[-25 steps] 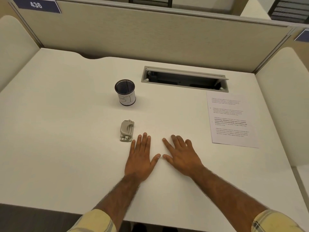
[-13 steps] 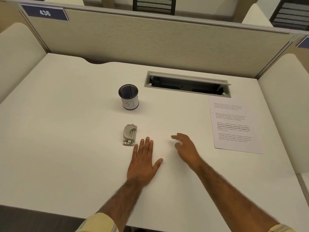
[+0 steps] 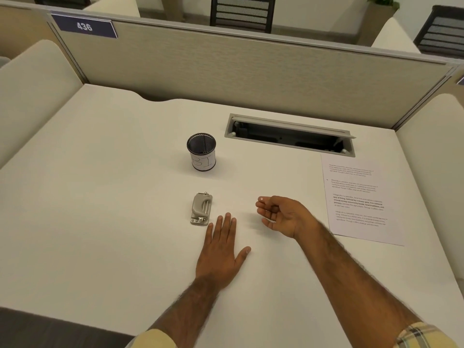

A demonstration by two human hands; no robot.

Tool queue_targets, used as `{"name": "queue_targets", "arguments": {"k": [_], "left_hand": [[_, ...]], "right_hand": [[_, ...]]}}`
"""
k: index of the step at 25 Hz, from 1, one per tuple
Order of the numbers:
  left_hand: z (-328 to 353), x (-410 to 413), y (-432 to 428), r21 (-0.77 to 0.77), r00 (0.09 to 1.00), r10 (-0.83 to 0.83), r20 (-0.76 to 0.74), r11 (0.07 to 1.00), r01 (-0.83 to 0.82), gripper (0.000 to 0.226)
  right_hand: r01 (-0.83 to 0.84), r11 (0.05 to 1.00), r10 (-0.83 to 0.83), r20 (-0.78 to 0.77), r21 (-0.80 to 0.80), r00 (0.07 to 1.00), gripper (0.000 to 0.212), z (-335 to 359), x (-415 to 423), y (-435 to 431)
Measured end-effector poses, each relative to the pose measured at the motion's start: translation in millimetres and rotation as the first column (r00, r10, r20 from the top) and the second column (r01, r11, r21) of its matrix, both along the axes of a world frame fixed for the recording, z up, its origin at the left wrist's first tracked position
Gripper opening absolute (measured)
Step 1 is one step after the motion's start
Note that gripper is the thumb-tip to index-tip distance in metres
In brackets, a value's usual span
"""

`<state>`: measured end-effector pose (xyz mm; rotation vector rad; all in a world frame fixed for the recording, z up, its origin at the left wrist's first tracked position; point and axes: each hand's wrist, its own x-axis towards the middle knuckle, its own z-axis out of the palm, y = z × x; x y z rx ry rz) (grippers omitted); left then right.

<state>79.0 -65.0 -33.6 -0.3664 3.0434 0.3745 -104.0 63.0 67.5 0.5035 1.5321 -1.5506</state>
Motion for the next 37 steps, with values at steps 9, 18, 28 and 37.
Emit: {"name": "queue_targets", "arguments": {"k": [9, 18, 28, 37], "left_hand": [[0, 1, 0, 0.066, 0.998, 0.015, -0.059, 0.998, -0.011, 0.082], [-1, 1, -4, 0.078, 0.994, 0.013, -0.110, 0.997, -0.004, 0.082], [2, 3, -4, 0.066, 0.996, 0.016, -0.087, 0.998, -0.011, 0.081], [0, 1, -3, 0.095, 0.996, 0.024, -0.081, 0.995, -0.016, 0.080]], "right_hand": [[-0.097, 0.988, 0.141, -0.444, 0.119, 0.885, 0.016, 55, -67, -154], [-0.192, 0.669, 0.742, -0.627, 0.718, 0.238, 0.020, 71, -89, -241], [-0.037, 0.539, 0.839, -0.534, 0.841, 0.101, 0.026, 74, -79, -250], [-0.044, 0.711, 0.698, -0.696, 0.702, 0.169, 0.041, 67, -70, -226]]}}
